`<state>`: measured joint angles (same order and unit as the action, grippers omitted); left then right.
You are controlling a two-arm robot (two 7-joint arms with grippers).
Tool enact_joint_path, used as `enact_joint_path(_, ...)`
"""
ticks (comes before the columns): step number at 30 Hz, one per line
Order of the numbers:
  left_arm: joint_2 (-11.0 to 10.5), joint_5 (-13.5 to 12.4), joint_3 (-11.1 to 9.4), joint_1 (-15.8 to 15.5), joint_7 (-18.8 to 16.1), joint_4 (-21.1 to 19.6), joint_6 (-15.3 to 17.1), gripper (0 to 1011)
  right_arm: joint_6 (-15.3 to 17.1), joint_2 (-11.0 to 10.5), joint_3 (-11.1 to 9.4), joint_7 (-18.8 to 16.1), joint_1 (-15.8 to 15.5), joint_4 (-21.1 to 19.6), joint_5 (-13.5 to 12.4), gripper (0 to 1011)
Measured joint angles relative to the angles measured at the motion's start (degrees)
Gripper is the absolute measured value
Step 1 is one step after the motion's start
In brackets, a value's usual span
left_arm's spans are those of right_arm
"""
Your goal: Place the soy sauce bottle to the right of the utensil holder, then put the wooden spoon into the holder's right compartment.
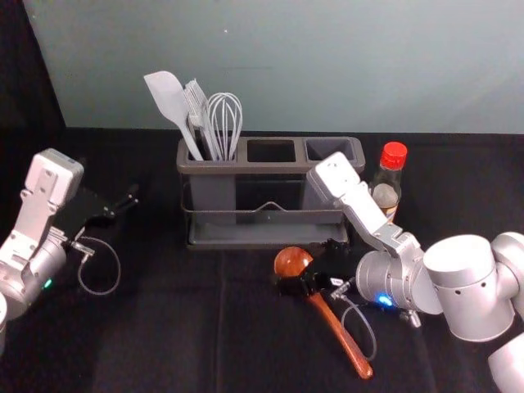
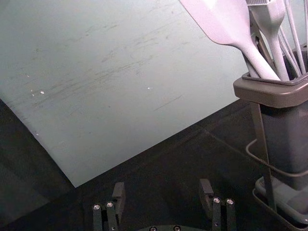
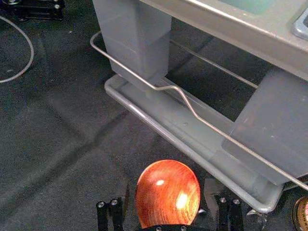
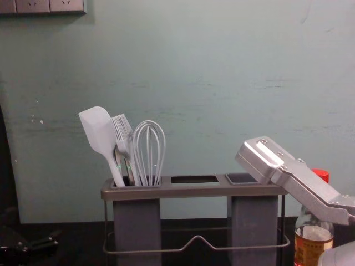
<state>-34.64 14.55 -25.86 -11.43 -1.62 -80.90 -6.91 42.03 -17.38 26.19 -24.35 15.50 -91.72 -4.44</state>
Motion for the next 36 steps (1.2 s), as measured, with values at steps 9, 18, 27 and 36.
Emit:
enact_joint_path(9,0.0,0.0,0.0,0.0,0.0,0.0,0.0,1005,0.2,0.3,0.0,-0.1,-0.2,-0.2,0.7,1002)
enact_joint_path(18,0.0,0.0,0.0,0.0,0.0,0.0,0.0,1005,0.1,0.9,-0.2,-0.1,-0.3,0.2,1.4,1002)
enact_joint_path(27,0.0,0.0,0.0,0.0,0.0,0.0,0.0,1005,0.0,1.4,-0.3,-0.4,-0.5,1.1,2.0,1002)
enact_joint_path(36,0.0,0.0,0.0,0.0,0.0,0.0,0.0,1005,-0.7,1.5,-0.7,-0.4,-0.6,1.9,2.6,1002)
